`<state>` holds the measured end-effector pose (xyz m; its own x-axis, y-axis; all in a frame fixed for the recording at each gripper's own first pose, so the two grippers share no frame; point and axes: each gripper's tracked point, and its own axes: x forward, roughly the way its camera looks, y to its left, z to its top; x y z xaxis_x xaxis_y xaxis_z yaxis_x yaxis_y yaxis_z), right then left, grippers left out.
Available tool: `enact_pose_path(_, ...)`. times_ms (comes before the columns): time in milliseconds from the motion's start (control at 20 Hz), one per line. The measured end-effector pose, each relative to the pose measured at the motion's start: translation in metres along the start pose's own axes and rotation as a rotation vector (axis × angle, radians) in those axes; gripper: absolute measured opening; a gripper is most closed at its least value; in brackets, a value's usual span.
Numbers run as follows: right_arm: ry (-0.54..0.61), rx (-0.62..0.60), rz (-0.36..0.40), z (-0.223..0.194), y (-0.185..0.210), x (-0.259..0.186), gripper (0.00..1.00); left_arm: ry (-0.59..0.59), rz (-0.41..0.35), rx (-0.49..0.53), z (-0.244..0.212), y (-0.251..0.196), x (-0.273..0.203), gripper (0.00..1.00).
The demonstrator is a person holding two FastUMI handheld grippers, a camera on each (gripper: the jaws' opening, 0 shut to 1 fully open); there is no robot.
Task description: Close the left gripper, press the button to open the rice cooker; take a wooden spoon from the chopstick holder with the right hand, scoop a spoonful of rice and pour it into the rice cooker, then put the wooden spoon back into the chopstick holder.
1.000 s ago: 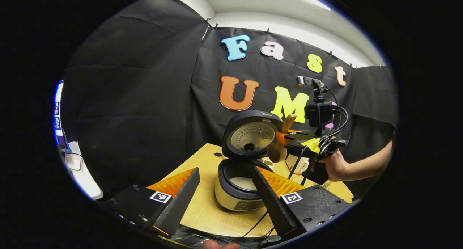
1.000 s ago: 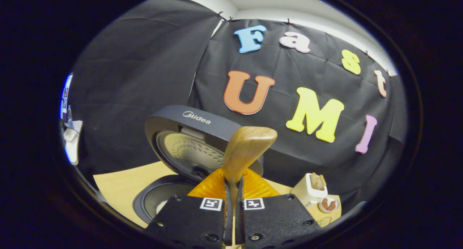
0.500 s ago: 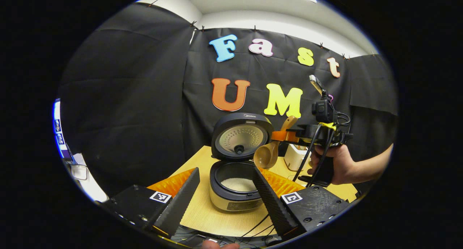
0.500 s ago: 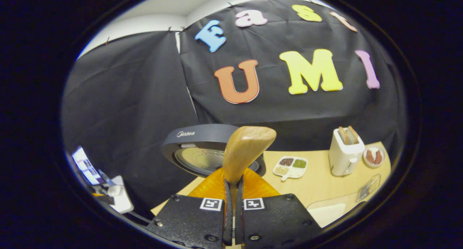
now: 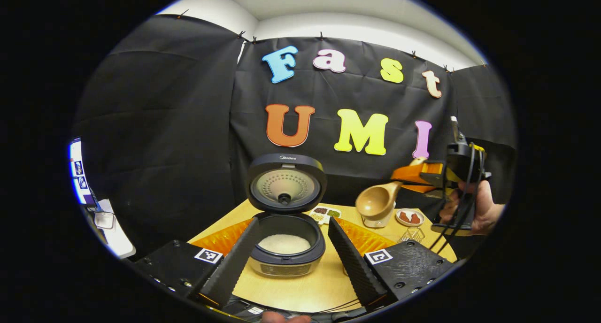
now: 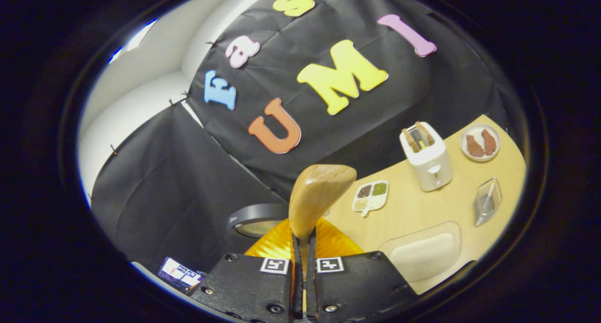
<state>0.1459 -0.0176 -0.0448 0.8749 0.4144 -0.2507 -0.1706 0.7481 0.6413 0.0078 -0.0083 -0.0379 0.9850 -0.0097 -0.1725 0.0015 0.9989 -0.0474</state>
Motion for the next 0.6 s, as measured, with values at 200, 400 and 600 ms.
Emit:
enact_pose_path(200,-0.075,-0.006,-0.122,0.050,-0.088,-0.040,0.08,-0.020,0.012,0.000,0.012,-0.025,0.014,0.95)
enact_pose_path(400,-0.102,-0.037,-0.284,0.086,-0.183,-0.070,0.08,0.002,0.015,-0.014,0.012,-0.050,0.029,0.95)
enact_pose_path(600,-0.099,-0.066,-0.408,0.094,-0.266,-0.067,0.08,0.021,0.028,-0.005,0.013,-0.067,0.037,0.95)
